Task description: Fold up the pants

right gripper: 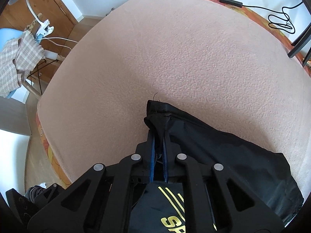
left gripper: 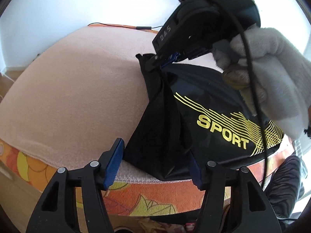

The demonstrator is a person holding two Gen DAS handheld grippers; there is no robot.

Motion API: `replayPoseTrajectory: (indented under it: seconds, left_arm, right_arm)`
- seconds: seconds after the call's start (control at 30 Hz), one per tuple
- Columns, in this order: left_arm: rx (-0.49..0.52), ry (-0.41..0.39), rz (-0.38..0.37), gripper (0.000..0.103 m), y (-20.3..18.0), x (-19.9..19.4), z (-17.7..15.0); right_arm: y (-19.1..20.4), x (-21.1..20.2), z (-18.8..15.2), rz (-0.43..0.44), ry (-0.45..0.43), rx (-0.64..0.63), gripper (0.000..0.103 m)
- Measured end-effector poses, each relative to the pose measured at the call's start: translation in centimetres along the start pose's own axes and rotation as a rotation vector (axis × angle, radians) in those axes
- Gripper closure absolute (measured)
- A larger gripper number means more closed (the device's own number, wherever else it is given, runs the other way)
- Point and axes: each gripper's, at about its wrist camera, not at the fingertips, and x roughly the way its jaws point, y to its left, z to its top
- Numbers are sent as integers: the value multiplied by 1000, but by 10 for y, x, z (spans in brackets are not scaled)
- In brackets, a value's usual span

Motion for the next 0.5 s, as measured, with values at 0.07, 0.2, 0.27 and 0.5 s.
replayPoseTrajectory:
  seconds: [0.07,0.2,0.27,0.5]
  left_arm:
    - [-1,-6,-10,43,0,1,0]
    - [-17,-4,-61,85,5,4,2]
    - [-32,-13,-92,93,6,2,4]
    - [-16,-83,-156,97,-15,-21,20]
  right_arm:
    - [-1,-5,4,20,-12,12,96]
    - [-9,-21,3,44,-42,23,96]
    - [-12,-25,4,60,-53,31,96]
    - [-31,-55,-1,83,-112,55,96]
